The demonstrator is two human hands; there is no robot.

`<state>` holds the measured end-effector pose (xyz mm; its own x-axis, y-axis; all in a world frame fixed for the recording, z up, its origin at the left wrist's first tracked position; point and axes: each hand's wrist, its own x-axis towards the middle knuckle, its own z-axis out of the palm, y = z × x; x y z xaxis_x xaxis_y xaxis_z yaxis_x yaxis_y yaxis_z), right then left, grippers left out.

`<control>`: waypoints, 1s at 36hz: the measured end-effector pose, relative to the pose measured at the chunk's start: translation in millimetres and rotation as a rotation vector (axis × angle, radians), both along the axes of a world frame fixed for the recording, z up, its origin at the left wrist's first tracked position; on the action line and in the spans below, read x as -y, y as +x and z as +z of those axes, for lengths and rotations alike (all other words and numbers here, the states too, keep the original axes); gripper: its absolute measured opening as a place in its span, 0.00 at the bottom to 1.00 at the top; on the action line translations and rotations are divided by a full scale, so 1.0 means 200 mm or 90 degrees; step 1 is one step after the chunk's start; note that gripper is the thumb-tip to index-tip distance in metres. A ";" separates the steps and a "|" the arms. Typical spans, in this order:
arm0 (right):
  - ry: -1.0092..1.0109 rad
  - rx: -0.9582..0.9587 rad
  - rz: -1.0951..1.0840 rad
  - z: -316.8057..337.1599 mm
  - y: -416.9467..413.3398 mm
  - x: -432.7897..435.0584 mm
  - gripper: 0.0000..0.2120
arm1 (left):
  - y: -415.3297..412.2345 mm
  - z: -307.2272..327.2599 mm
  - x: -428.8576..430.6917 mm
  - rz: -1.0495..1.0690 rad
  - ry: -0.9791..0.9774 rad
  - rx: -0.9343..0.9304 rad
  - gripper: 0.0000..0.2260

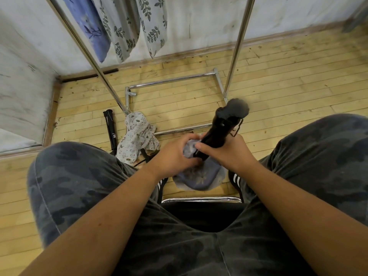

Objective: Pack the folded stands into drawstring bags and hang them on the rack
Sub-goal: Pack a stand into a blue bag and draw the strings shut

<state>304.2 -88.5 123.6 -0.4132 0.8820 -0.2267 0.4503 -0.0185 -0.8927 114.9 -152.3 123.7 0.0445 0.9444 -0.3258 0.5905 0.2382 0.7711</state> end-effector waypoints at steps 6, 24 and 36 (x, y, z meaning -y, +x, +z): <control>-0.024 -0.024 0.015 0.03 -0.02 0.04 0.17 | 0.01 0.00 -0.01 -0.023 0.061 -0.023 0.20; 0.025 -0.044 0.104 0.03 0.00 0.01 0.21 | -0.03 -0.05 -0.03 -0.023 0.073 -0.158 0.13; 0.024 -0.057 0.119 0.05 0.01 -0.01 0.24 | -0.02 -0.04 -0.03 0.032 0.095 -0.078 0.08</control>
